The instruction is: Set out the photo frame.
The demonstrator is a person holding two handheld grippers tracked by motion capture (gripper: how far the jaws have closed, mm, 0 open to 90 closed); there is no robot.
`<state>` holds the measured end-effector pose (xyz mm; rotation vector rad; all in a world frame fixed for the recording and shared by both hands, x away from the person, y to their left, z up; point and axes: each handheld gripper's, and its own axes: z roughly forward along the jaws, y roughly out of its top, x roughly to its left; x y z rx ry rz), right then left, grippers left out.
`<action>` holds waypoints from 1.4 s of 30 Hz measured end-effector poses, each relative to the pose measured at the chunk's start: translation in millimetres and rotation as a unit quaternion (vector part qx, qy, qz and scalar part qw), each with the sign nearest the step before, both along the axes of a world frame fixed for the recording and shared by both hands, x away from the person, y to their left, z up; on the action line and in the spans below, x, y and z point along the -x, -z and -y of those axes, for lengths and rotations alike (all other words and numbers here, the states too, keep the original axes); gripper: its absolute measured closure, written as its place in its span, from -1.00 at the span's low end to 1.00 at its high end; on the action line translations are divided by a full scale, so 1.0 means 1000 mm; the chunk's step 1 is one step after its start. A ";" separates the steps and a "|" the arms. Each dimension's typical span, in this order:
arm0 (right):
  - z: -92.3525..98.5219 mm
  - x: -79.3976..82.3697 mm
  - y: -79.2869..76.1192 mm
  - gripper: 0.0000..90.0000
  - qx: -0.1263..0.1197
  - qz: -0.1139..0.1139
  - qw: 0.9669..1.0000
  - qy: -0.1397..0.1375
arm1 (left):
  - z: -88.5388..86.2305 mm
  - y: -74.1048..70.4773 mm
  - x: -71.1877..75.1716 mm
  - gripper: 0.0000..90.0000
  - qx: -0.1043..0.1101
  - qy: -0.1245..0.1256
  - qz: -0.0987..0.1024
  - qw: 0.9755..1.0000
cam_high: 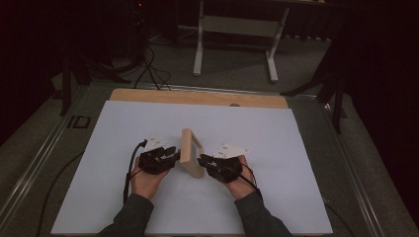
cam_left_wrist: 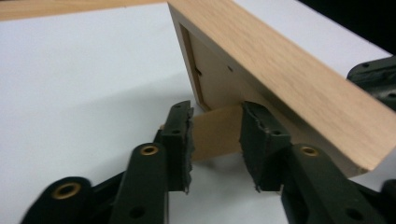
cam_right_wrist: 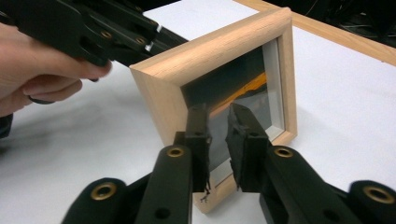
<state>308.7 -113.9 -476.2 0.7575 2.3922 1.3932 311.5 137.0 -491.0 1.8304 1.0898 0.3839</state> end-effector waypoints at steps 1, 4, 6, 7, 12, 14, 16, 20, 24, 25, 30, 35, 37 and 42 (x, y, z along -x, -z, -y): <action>0.000 0.000 0.000 0.67 0.001 0.002 1.000 0.001 | -0.001 -0.001 0.001 0.34 0.001 -0.003 0.002 1.000; 0.001 -0.001 0.000 0.61 0.002 0.002 1.000 0.002 | -0.004 -0.004 0.001 0.26 0.007 -0.011 0.007 1.000; 0.002 -0.001 -0.001 0.58 0.002 0.003 1.000 0.005 | -0.008 -0.008 0.002 0.24 0.014 -0.014 0.012 1.000; 0.003 -0.001 -0.001 0.57 0.001 0.003 1.000 0.006 | -0.009 -0.010 0.003 0.23 0.019 -0.016 0.013 1.000; 0.005 -0.003 -0.002 0.54 -0.002 0.002 1.000 0.008 | -0.016 -0.017 0.004 0.16 0.034 -0.018 0.017 0.999; 0.007 -0.003 -0.002 0.52 -0.005 0.002 1.000 0.009 | -0.017 -0.021 0.004 0.10 0.035 -0.021 0.017 0.999; 0.008 -0.003 -0.003 0.51 -0.006 0.002 1.000 0.012 | -0.018 -0.023 0.004 0.05 0.033 -0.022 0.015 0.999; 0.010 -0.004 -0.004 0.49 -0.008 0.004 1.000 0.016 | -0.017 -0.027 0.006 0.02 0.039 -0.020 0.020 0.999; 0.011 -0.005 -0.004 0.48 -0.006 0.004 1.000 0.019 | -0.014 -0.031 0.008 -0.04 0.045 -0.012 0.023 0.999; 0.012 -0.005 -0.004 0.48 -0.006 0.005 1.000 0.019 | -0.013 -0.032 0.009 -0.05 0.045 -0.010 0.023 0.999; 0.014 -0.007 -0.004 0.45 -0.007 0.002 1.000 0.023 | -0.007 -0.036 0.012 -0.20 0.041 -0.009 0.027 0.999; 0.017 -0.008 -0.005 0.43 -0.010 0.004 1.000 0.028 | -0.001 -0.038 0.014 -0.29 0.038 -0.006 0.027 0.999; 0.018 -0.008 -0.005 0.41 -0.010 0.005 0.999 0.032 | 0.001 -0.038 0.014 -0.32 0.039 -0.004 0.025 0.999; 0.020 -0.009 -0.005 0.39 -0.010 0.005 0.999 0.037 | 0.007 -0.038 0.016 -0.37 0.035 0.002 0.021 0.999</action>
